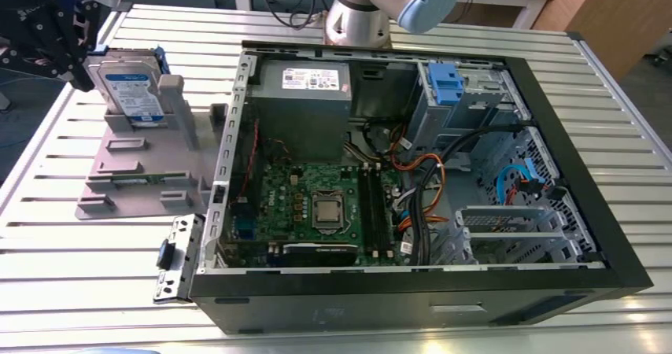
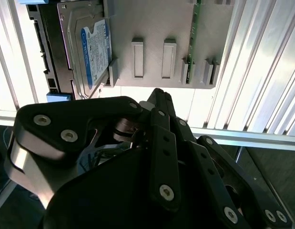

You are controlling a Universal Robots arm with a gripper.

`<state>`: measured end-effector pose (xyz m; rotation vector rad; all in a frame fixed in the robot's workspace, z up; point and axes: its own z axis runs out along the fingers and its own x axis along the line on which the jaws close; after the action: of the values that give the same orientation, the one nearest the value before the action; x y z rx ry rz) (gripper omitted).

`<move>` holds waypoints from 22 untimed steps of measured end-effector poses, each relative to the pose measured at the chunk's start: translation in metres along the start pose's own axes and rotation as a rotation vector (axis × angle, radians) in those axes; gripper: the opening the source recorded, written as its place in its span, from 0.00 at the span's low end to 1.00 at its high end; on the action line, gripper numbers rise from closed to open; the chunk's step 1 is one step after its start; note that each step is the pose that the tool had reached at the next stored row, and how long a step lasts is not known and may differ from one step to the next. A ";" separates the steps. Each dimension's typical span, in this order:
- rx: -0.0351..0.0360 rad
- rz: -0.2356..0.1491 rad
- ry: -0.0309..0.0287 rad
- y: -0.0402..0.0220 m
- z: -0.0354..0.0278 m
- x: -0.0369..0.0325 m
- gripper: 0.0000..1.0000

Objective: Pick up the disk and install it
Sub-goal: 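Pick up the disk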

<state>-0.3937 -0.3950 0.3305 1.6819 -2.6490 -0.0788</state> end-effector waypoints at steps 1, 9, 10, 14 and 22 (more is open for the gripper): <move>-0.0001 -0.002 0.0001 0.0000 0.0000 0.0000 0.11; -0.0005 -0.017 0.0007 0.0000 0.0000 0.0000 0.11; -0.0006 -0.019 0.0008 0.0000 0.0000 0.0000 0.11; -0.0007 -0.027 0.0011 0.0000 0.0000 0.0000 0.11; -0.0012 -0.043 0.0018 0.0000 0.0000 0.0000 0.11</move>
<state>-0.3937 -0.3950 0.3305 1.7375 -2.6116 -0.0789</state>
